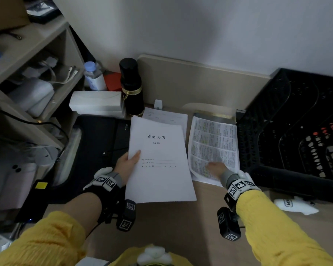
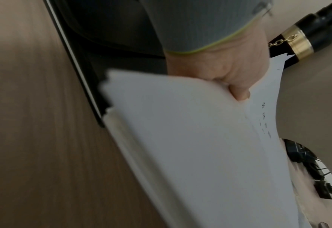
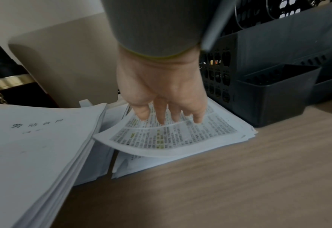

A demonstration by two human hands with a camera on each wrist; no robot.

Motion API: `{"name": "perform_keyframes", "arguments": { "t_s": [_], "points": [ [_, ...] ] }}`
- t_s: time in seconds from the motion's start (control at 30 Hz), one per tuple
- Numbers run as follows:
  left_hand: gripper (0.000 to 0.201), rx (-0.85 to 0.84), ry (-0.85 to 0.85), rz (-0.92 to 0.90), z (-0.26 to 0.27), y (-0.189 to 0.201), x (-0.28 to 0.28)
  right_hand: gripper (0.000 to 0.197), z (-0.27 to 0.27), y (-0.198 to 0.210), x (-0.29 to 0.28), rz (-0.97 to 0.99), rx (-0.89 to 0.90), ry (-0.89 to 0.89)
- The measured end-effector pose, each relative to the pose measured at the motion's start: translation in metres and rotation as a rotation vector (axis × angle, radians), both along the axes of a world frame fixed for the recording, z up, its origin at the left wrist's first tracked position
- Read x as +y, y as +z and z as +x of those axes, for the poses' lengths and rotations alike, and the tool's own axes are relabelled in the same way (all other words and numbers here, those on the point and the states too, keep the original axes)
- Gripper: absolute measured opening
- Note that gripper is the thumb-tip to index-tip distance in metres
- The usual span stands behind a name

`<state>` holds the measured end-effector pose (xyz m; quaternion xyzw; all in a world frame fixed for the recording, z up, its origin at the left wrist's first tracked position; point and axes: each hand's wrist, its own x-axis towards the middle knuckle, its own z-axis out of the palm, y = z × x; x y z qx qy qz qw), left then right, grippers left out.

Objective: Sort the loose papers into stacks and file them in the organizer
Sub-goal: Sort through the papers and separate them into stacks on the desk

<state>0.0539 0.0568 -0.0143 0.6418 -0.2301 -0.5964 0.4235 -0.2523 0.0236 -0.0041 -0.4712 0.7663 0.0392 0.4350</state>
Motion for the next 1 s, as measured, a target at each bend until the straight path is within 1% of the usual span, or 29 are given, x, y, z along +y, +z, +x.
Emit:
{"name": "perform_keyframes", "arguments": {
  "t_s": [0.1, 0.13, 0.2, 0.3, 0.4, 0.5, 0.6, 0.7, 0.77, 0.83, 0.9, 0.93, 1.0],
  "points": [
    [0.015, 0.011, -0.008, -0.008, -0.001, 0.002, 0.004, 0.046, 0.008, 0.005, 0.015, -0.161, -0.257, -0.133],
    [0.017, 0.020, -0.012, -0.010, -0.002, 0.002, 0.006, 0.049, 0.014, 0.009, 0.020, -0.187, -0.328, -0.147],
    [0.019, 0.042, -0.029, -0.018, -0.004, 0.004, 0.012, 0.053, 0.027, 0.021, 0.032, -0.202, -0.441, -0.126],
    [0.026, 0.052, -0.038, -0.018, -0.008, 0.005, 0.022, 0.046, 0.047, 0.029, 0.046, -0.212, -0.536, -0.059],
    [0.030, 0.034, -0.042, -0.016, -0.006, 0.003, 0.032, 0.046, 0.059, 0.022, 0.059, -0.258, -0.525, -0.046],
    [0.032, 0.028, -0.043, -0.004, -0.001, -0.001, 0.039, 0.056, 0.065, 0.011, 0.067, -0.269, -0.526, -0.035],
    [0.027, 0.010, -0.057, 0.016, 0.004, -0.002, 0.044, 0.066, 0.072, 0.007, 0.071, -0.270, -0.518, -0.027],
    [0.030, 0.010, -0.059, 0.030, 0.008, -0.004, 0.046, 0.066, 0.077, 0.005, 0.074, -0.265, -0.483, -0.054],
    [0.035, 0.000, -0.060, 0.036, 0.012, -0.006, 0.046, 0.064, 0.079, 0.004, 0.075, -0.281, -0.492, -0.068],
    [0.037, -0.003, -0.056, 0.040, 0.014, -0.007, 0.046, 0.054, 0.081, 0.001, 0.074, -0.301, -0.505, -0.096],
    [0.037, 0.010, -0.055, 0.045, 0.017, -0.008, 0.046, 0.036, 0.084, -0.001, 0.072, -0.309, -0.461, -0.125],
    [0.037, 0.024, -0.055, 0.047, 0.017, -0.007, 0.046, 0.031, 0.085, -0.001, 0.071, -0.322, -0.428, -0.135],
    [0.038, 0.049, -0.061, 0.045, 0.016, -0.005, 0.047, 0.029, 0.084, -0.003, 0.069, -0.340, -0.393, -0.171]
  ]
}}
